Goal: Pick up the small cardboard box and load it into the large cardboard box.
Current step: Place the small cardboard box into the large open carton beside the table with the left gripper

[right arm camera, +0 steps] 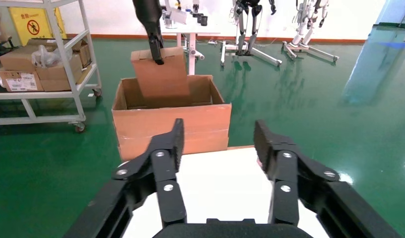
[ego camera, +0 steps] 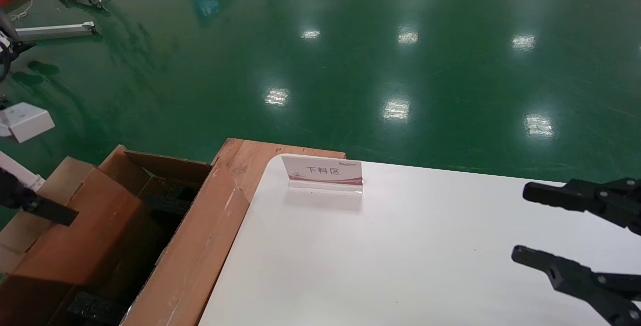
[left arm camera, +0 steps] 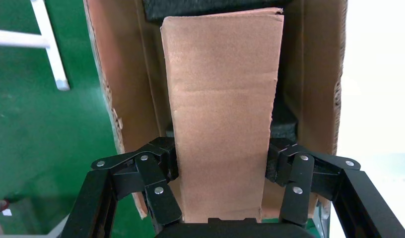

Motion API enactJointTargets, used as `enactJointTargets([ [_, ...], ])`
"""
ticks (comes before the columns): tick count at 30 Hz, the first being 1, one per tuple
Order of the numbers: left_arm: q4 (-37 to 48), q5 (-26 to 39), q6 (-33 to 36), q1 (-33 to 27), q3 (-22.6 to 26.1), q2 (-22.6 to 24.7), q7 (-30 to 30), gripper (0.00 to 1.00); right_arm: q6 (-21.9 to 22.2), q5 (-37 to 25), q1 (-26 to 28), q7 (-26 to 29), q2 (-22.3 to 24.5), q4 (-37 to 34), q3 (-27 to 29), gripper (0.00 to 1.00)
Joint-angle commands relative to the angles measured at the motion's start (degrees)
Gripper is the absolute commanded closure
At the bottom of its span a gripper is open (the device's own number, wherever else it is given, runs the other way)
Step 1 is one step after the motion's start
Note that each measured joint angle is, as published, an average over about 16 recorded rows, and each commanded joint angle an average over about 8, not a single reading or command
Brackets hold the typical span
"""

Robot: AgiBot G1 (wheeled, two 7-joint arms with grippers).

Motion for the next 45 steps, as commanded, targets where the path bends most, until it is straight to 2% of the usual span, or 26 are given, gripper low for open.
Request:
enactJointTargets([
  [1, 0.2, 0.2, 0.0, 0.4, -0.3, -0.5, 0.4, 1.0, 0.0, 0.0, 0.0, 0.0, 0.0, 0.0, 0.0, 0.0],
  [20, 3.8, 2.0, -3.2, 4.5, 1.0, -2.9, 5.4, 1.0, 0.0, 0.0, 0.0, 0.0, 0.0, 0.0, -0.1, 0.0],
  [30, 8.6, 1.2, -7.5, 9.0, 1.6, -0.8, 8.3, 1.0, 0.0, 0.1, 0.0, -0.1, 0.0, 0.0, -0.1, 0.0],
  [45, 17.3, -3.9, -13.1, 18.0, 1.5, 3.3, 12.7, 1.0, 0.1, 0.1, 0.0, -0.1, 0.1, 0.0, -0.2, 0.0],
])
